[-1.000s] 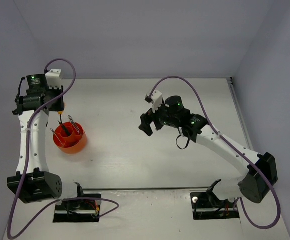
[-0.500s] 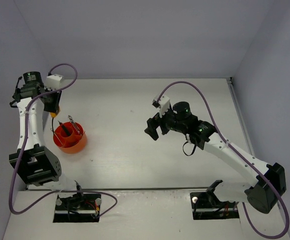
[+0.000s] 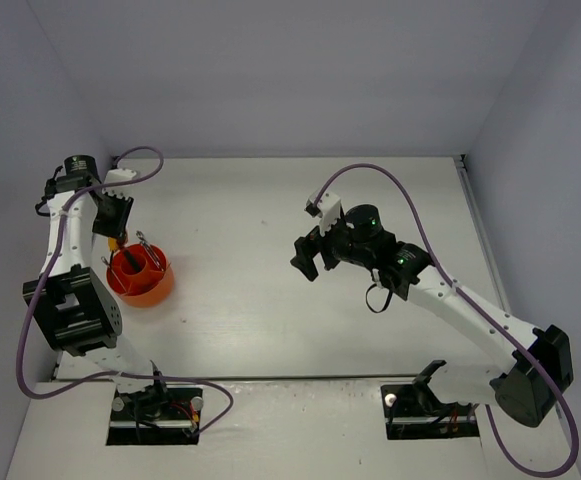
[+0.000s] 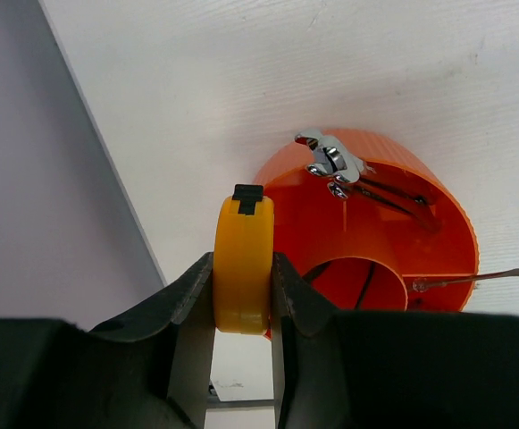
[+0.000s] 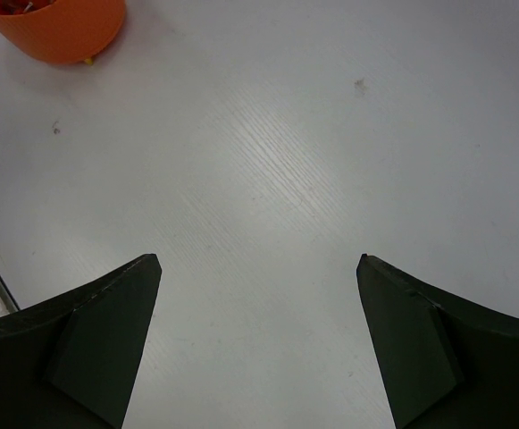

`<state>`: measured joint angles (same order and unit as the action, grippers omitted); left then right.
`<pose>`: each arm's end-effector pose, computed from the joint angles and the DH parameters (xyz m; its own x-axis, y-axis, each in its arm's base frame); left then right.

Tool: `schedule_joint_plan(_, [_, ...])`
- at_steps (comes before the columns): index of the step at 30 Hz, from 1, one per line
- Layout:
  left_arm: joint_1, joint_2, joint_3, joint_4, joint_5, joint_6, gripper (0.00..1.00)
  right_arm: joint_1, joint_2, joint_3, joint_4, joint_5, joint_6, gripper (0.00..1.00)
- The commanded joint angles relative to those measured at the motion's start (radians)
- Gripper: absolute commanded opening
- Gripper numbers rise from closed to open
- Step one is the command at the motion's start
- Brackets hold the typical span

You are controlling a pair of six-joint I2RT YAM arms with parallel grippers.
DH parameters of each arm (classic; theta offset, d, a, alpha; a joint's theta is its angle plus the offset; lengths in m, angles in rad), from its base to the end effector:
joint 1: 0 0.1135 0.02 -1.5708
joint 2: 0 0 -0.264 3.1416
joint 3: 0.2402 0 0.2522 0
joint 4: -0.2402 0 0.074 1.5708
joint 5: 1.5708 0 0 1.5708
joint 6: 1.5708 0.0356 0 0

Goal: Sort the tools into containers

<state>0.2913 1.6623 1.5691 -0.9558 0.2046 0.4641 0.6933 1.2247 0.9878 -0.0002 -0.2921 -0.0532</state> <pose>0.3353 0.0930 0.3190 -0.8250 0.2102 -0.5246 0.2070 0.9761 0.0656 0.2147 0.1918 0.3373 -0.1364 -0.1795 -0.9742 -0.8357 0.5489 0.0159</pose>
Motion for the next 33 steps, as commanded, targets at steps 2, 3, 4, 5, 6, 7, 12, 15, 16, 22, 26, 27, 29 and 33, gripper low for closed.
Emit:
schedule_joint_plan(2, [0.006,-0.066,-0.070,0.024,0.006,-0.002,0.00,-0.006,-0.010,-0.006,0.081,0.024,-0.010,0.89])
schedule_joint_plan(3, [0.005,-0.080,-0.090,0.033,-0.003,-0.005,0.00,-0.006,-0.013,-0.010,0.083,0.025,-0.011,0.89])
schedule_joint_plan(4, [0.006,-0.081,-0.099,0.034,-0.001,-0.005,0.00,-0.006,-0.015,-0.014,0.085,0.026,-0.012,0.89])
schedule_joint_plan(5, [0.006,-0.081,-0.106,0.034,0.002,-0.006,0.00,-0.005,-0.017,-0.017,0.086,0.027,-0.013,0.89])
schedule_joint_plan(6, [0.006,-0.078,-0.109,0.032,0.002,-0.008,0.00,-0.005,-0.018,-0.019,0.087,0.028,-0.013,0.89])
schedule_joint_plan(7, [0.005,-0.073,-0.109,0.029,0.002,-0.011,0.00,-0.005,-0.021,-0.025,0.089,0.027,-0.013,0.89])
schedule_joint_plan(12, [0.005,-0.054,-0.107,0.032,0.004,-0.039,0.01,-0.002,-0.031,-0.040,0.097,0.031,-0.013,0.89])
schedule_joint_plan(15, [0.004,-0.048,-0.099,0.034,0.001,-0.039,0.04,-0.002,-0.035,-0.047,0.101,0.033,-0.014,0.88])
schedule_joint_plan(16, [0.003,-0.045,-0.094,0.036,0.000,-0.040,0.05,-0.002,-0.036,-0.048,0.103,0.034,-0.014,0.88])
schedule_joint_plan(22, [0.003,-0.009,-0.053,0.035,-0.005,-0.038,0.12,-0.002,-0.028,-0.046,0.106,0.033,-0.016,0.88])
schedule_joint_plan(26, [0.002,0.013,-0.049,0.034,-0.005,-0.042,0.17,-0.003,-0.022,-0.044,0.106,0.033,-0.017,0.88])
schedule_joint_plan(27, [0.000,0.017,-0.050,0.035,-0.008,-0.041,0.19,-0.003,-0.020,-0.044,0.106,0.033,-0.017,0.88])
schedule_joint_plan(29, [-0.006,0.020,-0.050,0.035,-0.011,-0.039,0.20,-0.003,-0.016,-0.044,0.106,0.033,-0.016,0.88])
schedule_joint_plan(33, [-0.014,0.020,-0.057,0.034,-0.021,-0.031,0.22,-0.003,-0.010,-0.041,0.106,0.033,-0.019,0.88])
